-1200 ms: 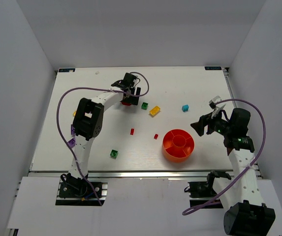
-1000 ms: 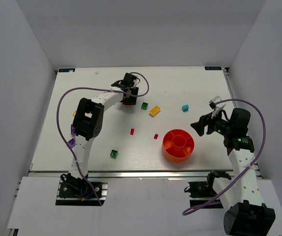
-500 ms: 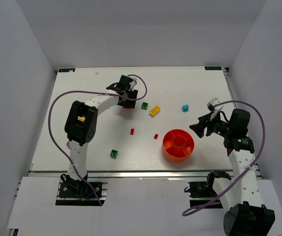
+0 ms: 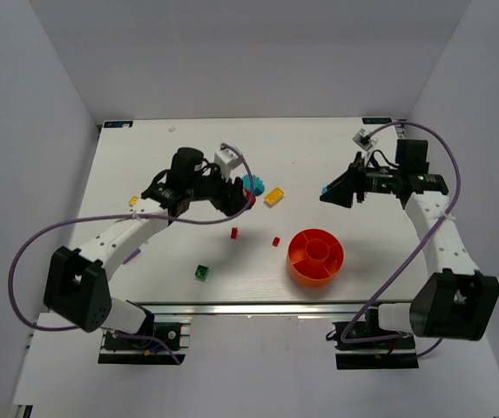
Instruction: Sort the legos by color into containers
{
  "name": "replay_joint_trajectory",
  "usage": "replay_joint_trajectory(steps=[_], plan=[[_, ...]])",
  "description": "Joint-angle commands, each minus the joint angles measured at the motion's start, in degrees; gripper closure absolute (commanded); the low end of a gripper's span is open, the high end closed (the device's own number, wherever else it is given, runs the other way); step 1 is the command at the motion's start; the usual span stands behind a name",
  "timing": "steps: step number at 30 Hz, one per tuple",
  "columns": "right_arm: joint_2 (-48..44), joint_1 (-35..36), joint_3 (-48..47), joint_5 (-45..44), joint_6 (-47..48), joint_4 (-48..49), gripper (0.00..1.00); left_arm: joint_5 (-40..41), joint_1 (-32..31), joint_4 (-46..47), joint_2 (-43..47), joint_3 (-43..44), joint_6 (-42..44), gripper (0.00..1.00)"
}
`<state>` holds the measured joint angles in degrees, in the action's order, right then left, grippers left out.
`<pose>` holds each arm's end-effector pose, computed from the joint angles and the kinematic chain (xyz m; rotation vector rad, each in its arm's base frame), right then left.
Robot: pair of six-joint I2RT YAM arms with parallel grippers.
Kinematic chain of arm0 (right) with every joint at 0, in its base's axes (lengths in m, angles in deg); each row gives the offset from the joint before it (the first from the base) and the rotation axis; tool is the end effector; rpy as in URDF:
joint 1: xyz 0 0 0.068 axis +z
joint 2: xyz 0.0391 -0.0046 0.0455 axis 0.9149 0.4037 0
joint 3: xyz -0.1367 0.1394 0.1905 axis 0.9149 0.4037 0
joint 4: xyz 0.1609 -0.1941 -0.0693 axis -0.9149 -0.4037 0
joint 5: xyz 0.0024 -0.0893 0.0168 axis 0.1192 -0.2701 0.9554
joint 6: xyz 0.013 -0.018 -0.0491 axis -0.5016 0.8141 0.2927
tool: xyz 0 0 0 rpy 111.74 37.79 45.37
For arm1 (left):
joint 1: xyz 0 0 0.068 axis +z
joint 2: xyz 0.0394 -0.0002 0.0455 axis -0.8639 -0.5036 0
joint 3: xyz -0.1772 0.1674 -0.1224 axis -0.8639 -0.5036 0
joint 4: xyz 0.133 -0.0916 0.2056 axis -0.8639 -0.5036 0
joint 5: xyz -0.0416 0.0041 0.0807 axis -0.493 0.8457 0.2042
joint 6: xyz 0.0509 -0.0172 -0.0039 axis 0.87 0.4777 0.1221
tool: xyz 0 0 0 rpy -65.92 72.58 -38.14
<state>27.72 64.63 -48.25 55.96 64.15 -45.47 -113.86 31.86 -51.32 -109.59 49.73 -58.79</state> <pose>0.2657 0.0247 0.3270 -0.7821 1.8675 1.0576 0.2760 -0.1668 0.2949 0.8882 1.9760 -0.8286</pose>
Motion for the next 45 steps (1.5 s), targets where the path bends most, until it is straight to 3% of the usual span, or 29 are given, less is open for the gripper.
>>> replay_joint_trajectory(steps=[1,2,4,5,6,8,21,34,45], plan=[[2.73,4.8,-4.96,-0.38,-12.32,0.8,0.32,-10.19,-1.01,5.69,6.03,-4.59,3.94,0.93],[3.17,5.68,-5.66,-1.47,-19.32,2.85,0.33,-10.63,-1.02,5.61,7.43,-5.38,4.29,0.93],[5.53,9.73,-8.04,-2.79,-23.59,4.18,0.32,-10.64,-1.54,4.9,8.32,-5.92,4.38,0.93],[6.67,11.13,-8.91,-2.27,-24.92,4.54,0.27,-10.46,-2.41,4.64,8.84,-6.44,4.55,0.93],[8.34,12.01,-9.36,-1.83,-26.67,4.97,0.11,-8.98,-3.29,4.38,9.89,-7.4,5.08,0.93],[9.84,13.95,-9.1,0.53,-27.13,5.33,0.11,-7.39,-4.17,4.38,10.69,-8.37,5.87,0.93],[16.0,21.42,-11.47,3.62,-26.78,3.66,0.11,6.15,-11.82,1.74,8.15,-6.98,11.06,0.93],[17.5,23.18,-11.47,-8.06,-26.07,0.67,0.26,14.06,-14.55,3.23,7.53,-6.18,11.23,0.93],[20.39,23.1,-12.88,-7.9,-25.89,0.76,0.28,14.24,-16.13,3.41,9.29,-6.62,11.15,0.93]])
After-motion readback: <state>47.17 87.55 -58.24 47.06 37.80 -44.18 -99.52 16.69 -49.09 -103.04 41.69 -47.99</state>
